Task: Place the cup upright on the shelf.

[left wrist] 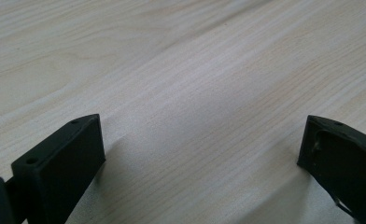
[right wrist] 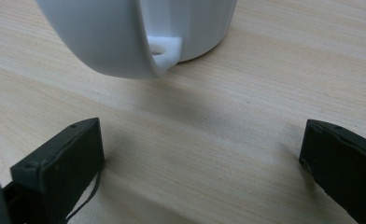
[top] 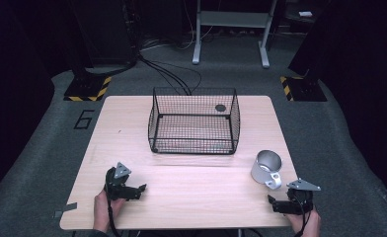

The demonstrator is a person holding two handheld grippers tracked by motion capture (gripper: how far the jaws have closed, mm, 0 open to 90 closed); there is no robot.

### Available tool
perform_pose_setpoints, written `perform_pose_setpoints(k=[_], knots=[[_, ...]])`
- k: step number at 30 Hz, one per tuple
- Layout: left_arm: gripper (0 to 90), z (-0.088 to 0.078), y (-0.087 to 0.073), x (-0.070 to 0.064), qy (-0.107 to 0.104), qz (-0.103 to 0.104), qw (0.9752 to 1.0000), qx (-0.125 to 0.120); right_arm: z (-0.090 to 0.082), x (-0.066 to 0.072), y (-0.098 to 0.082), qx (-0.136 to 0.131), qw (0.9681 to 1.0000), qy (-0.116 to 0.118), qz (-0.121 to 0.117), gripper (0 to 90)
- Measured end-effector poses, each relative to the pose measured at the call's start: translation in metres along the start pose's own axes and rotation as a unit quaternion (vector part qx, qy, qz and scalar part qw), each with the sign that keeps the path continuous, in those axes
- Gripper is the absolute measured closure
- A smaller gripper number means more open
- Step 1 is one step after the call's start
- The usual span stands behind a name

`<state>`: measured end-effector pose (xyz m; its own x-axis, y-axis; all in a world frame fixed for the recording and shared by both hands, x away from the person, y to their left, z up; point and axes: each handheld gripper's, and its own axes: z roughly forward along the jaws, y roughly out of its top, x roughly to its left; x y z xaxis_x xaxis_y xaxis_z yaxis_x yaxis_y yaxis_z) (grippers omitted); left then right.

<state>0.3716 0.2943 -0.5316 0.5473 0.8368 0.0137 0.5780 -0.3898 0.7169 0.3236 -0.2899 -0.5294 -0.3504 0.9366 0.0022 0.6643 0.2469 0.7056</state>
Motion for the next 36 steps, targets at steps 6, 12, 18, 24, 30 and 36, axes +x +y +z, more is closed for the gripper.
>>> perform_pose_setpoints(k=[6, 12, 18, 24, 30, 36], knots=[[0.0, 0.0, 0.0, 0.0, -0.001, 0.001, 1.0, 0.0, 0.0, 0.0, 0.001, 0.002, 1.0, -0.003, 0.005, 0.0], [0.0, 0.001, 0.0, 0.0, 0.001, 0.0, 1.0, -0.002, -0.003, -0.003, 0.004, 0.001, 0.9998, 0.002, 0.02, 0.0], [0.0, 0.0, 0.0, 0.0, -0.001, 0.0, 1.0, 0.0, -0.02, -0.002, 0.014, -0.011, 0.9993, 0.009, 0.033, 0.0], [0.0, 0.0, 0.001, 0.001, -0.001, 0.007, 1.0, 0.0, -0.033, 0.002, 0.026, -0.012, 0.9992, 0.019, 0.034, 0.0], [0.0, 0.0, 0.001, 0.001, 0.001, 0.008, 1.0, 0.0, -0.046, 0.006, 0.043, -0.021, 0.9991, 0.027, 0.025, 0.0], [0.0, 0.001, 0.001, 0.001, 0.0, 0.008, 1.0, 0.0, -0.054, 0.008, 0.056, -0.025, 0.9991, 0.029, 0.017, 0.0]])
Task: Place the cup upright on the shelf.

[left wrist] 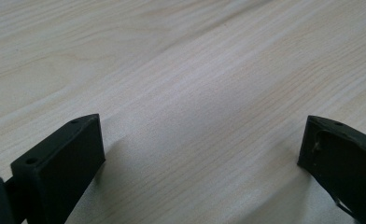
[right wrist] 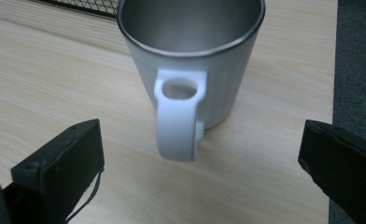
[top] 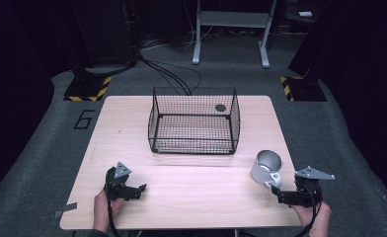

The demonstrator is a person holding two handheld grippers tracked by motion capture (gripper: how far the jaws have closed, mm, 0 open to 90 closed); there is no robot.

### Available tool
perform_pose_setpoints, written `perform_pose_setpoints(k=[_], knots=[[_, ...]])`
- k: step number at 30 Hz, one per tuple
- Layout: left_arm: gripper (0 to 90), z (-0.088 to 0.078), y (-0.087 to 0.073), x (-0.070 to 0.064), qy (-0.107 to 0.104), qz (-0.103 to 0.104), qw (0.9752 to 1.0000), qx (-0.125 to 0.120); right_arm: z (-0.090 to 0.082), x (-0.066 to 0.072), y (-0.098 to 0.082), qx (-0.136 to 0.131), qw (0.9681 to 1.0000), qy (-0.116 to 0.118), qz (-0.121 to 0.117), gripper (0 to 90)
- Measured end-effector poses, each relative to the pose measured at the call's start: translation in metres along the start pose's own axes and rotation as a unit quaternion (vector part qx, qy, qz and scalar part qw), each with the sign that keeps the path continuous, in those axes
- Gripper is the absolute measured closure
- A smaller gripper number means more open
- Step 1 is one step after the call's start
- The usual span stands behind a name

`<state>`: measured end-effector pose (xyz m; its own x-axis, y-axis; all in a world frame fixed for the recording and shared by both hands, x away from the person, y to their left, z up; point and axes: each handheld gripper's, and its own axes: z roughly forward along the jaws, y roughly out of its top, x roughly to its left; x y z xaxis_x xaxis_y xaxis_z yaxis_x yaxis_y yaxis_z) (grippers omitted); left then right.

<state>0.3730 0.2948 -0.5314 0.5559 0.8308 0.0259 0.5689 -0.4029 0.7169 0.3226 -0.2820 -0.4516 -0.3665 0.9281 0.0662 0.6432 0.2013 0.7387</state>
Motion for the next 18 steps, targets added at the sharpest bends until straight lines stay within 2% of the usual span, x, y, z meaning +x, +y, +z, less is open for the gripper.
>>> perform_pose_setpoints(k=[3, 6, 9, 15, 16, 18], knots=[[0.0, 0.0, 0.0, 0.0, 0.0, 0.0, 1.0, 0.0, -0.001, 0.001, 0.009, 0.003, 0.9999, 0.002, -0.015, 0.0], [0.0, 0.0, 0.0, -0.001, 0.0, -0.005, 1.0, -0.001, 0.0, 0.003, 0.02, 0.001, 0.9999, 0.001, -0.015, 0.0], [0.0, 0.0, 0.0, 0.0, 0.0, -0.004, 1.0, -0.001, 0.003, 0.004, 0.031, 0.007, 0.9996, -0.002, -0.029, 0.0], [0.0, 0.0, 0.0, 0.0, 0.0, -0.002, 1.0, 0.0, 0.017, 0.005, 0.047, 0.011, 0.9996, 0.006, -0.027, 0.0], [0.0, 0.0, 0.0, 0.0, 0.0, -0.001, 1.0, 0.0, 0.02, 0.004, 0.05, 0.019, 0.9991, 0.007, -0.037, 0.0], [0.0, 0.001, 0.0, 0.0, 0.0, -0.004, 1.0, -0.002, 0.027, 0.004, 0.054, 0.028, 0.9988, 0.01, -0.039, 0.0]])
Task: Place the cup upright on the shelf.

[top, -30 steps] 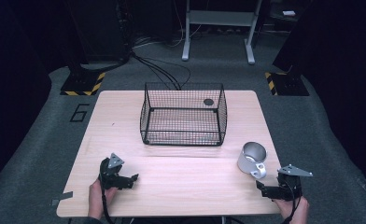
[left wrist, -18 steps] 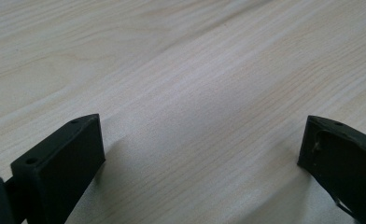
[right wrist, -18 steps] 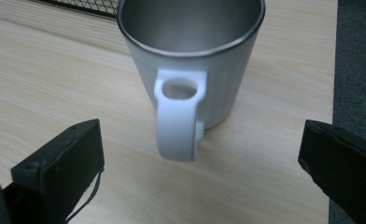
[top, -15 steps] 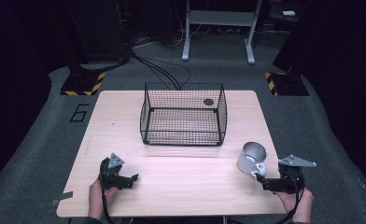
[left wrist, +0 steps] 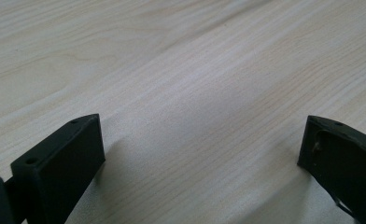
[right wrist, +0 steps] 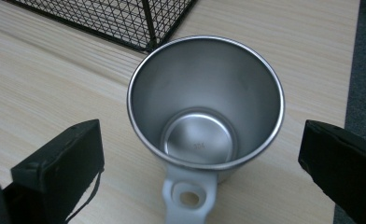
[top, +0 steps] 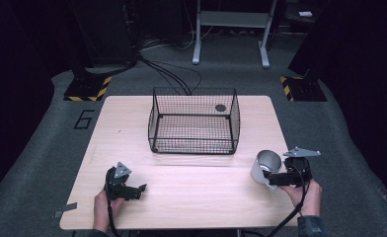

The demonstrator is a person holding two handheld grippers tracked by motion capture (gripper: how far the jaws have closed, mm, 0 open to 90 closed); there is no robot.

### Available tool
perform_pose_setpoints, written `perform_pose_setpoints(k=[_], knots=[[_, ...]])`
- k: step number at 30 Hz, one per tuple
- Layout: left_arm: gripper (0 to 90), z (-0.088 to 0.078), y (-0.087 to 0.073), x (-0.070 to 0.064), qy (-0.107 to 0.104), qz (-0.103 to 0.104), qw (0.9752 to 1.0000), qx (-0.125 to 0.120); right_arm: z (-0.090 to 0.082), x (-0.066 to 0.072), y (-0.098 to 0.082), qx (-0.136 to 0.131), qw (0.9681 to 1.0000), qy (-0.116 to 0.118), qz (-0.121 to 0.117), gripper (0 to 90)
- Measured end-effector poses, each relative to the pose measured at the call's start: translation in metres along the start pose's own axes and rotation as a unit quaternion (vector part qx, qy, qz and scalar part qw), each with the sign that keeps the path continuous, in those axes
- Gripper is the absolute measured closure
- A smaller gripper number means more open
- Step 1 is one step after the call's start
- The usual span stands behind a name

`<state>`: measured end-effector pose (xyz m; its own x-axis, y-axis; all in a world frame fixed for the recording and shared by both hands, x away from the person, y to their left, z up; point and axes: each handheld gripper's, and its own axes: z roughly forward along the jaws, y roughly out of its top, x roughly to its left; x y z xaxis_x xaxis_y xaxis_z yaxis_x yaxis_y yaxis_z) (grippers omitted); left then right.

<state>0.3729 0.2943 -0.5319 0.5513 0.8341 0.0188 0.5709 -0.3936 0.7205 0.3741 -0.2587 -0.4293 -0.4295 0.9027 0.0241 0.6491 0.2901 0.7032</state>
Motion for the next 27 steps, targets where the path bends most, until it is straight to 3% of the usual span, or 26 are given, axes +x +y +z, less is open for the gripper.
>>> perform_pose_setpoints(k=[1, 3, 6, 16, 24, 27], knots=[[0.0, 0.0, 0.0, 0.0, 0.0, 0.0, 1.0, 0.002, 0.004, 0.001, 0.002, 0.005, 1.0, 0.004, 0.006, 0.0], [0.0, 0.0, 0.0, 0.0, 0.0, 0.0, 1.0, 0.002, 0.01, -0.001, 0.006, 0.011, 0.9999, 0.003, -0.007, 0.0], [0.0, 0.0, 0.0, 0.0, 0.0, 0.0, 1.0, 0.002, 0.02, -0.001, 0.012, 0.022, 0.9997, 0.007, 0.002, 0.0], [0.0, 0.0, 0.0, 0.0, 0.0, 0.001, 1.0, 0.002, 0.035, -0.003, 0.017, 0.038, 0.9992, 0.005, -0.005, 3.8], [0.0, 0.0, 0.0, 0.0, -0.003, -0.002, 1.0, 0.005, 0.037, -0.003, 0.018, 0.037, 0.9992, 0.001, -0.014, 5.2], [0.0, -0.001, 0.001, 0.001, -0.005, 0.001, 1.0, 0.008, 0.037, -0.003, 0.016, 0.025, 0.9996, 0.0, -0.011, 5.5]])
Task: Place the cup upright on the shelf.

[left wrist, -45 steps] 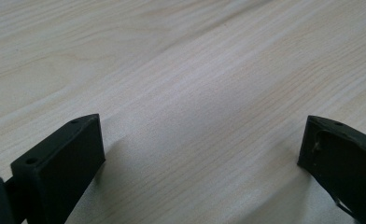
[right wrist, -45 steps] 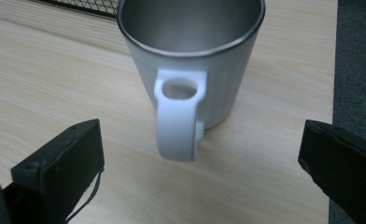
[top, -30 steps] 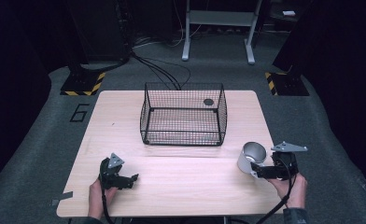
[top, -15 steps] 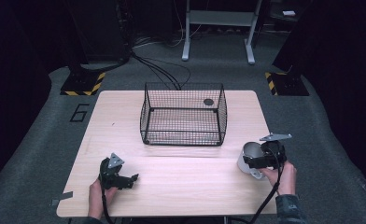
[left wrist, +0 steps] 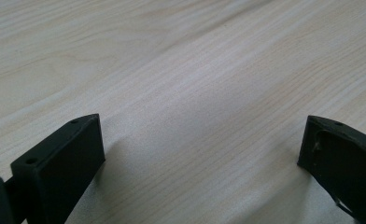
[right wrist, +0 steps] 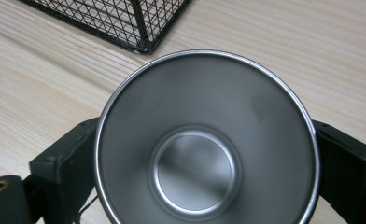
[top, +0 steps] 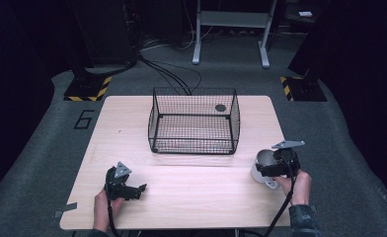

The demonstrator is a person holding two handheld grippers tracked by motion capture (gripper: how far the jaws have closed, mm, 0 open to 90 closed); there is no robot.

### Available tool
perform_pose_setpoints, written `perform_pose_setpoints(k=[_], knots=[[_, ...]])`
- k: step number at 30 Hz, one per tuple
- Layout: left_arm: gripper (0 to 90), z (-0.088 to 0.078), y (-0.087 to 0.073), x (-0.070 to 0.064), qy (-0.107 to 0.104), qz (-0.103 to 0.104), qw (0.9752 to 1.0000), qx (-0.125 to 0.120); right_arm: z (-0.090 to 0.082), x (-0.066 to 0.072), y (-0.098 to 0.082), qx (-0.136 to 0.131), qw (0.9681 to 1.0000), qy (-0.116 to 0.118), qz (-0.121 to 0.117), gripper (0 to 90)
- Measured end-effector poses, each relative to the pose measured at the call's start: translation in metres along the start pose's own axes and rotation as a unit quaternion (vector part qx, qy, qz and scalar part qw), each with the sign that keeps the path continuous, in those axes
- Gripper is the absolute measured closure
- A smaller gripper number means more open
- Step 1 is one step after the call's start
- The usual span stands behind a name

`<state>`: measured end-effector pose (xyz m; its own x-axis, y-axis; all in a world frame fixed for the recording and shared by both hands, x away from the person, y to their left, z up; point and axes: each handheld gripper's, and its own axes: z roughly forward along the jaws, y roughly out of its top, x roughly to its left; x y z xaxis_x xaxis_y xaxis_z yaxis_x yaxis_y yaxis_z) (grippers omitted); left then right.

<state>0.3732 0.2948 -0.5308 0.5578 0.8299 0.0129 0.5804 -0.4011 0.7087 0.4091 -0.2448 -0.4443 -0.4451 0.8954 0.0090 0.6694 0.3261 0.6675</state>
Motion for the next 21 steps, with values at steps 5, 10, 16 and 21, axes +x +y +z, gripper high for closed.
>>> perform_pose_setpoints(k=[5, 10, 16, 21], knots=[[0.0, 0.0, 0.0, 0.0, 0.001, -0.001, 1.0, -0.002, -0.001, -0.001, -0.001, -0.003, 1.0, -0.007, 0.004, 5.6], [0.0, 0.0, 0.0, 0.0, 0.001, -0.001, 1.0, -0.003, -0.005, -0.002, 0.002, -0.008, 0.9999, -0.006, 0.008, 5.7], [0.0, 0.001, 0.0, 0.0, 0.002, -0.001, 1.0, -0.004, -0.013, 0.003, 0.007, -0.014, 0.9999, 0.0, 0.001, 5.7], [0.0, 0.001, 0.0, 0.0, 0.002, -0.001, 1.0, -0.004, -0.018, 0.011, 0.014, -0.015, 0.9998, 0.0, -0.012, 5.7]])
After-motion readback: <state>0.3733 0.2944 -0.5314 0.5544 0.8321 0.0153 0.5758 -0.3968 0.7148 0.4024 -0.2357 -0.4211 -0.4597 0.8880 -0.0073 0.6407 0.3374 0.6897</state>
